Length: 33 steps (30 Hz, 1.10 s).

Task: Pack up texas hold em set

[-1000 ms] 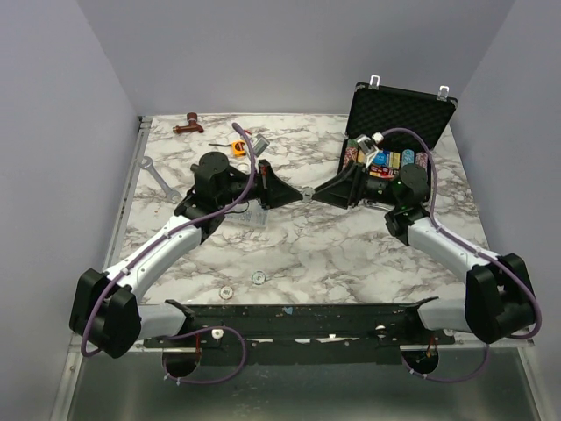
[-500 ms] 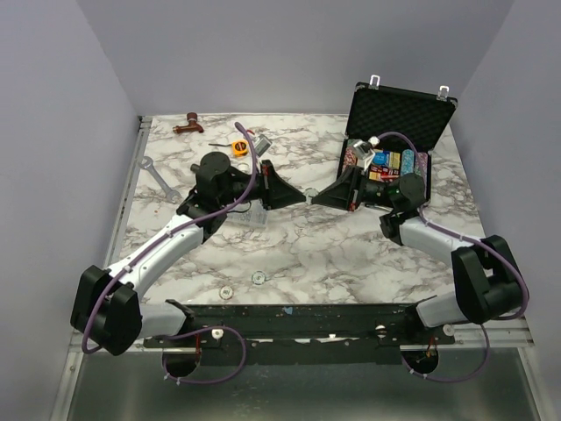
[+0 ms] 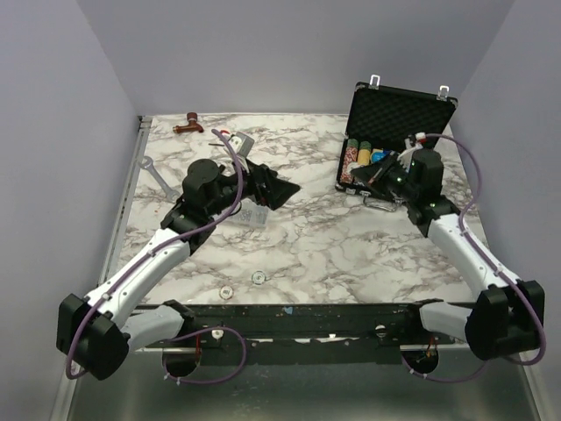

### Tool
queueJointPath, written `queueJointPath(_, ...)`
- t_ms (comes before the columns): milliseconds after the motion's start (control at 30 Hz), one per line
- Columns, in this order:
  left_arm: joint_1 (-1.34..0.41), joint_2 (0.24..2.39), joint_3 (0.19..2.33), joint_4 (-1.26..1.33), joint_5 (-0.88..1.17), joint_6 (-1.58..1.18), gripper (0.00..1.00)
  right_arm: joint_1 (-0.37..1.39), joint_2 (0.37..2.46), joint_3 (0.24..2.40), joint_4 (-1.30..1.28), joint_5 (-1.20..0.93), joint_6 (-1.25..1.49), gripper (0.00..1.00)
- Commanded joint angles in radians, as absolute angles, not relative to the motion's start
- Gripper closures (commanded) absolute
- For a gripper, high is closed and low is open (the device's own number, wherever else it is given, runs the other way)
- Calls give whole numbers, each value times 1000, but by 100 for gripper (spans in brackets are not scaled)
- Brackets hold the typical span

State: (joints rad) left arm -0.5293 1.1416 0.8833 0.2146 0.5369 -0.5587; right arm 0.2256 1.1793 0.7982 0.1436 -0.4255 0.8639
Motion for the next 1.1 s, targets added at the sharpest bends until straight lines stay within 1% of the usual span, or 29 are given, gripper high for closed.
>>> queueJointPath(0, -581, 1050, 909, 72, 105, -335, 2, 51, 1286, 936, -408, -97, 851, 99)
queueJointPath(67, -603, 1018, 887, 89, 12, -313, 2, -26, 1363, 1015, -528, -52, 879, 99)
queueJointPath(167, -615, 986, 862, 115, -48, -308, 2, -88, 1472, 1125, -648, 46, 942, 99)
queueJointPath(300, -618, 993, 900, 63, -27, -305, 2, -137, 1543, 1190, -653, 72, 1025, 99)
queueJointPath(467, -623, 1025, 969, -39, 27, -309, 2, -211, 1620, 1200, -653, 9, 1161, 99)
queueJointPath(633, -623, 1054, 1006, -96, 23, -324, 2, -218, 1655, 1204, -602, 6, 1211, 99)
queueJointPath(1067, -624, 1060, 1001, -90, 53, -313, 2, -223, 1710, 1190, -492, -63, 1256, 99)
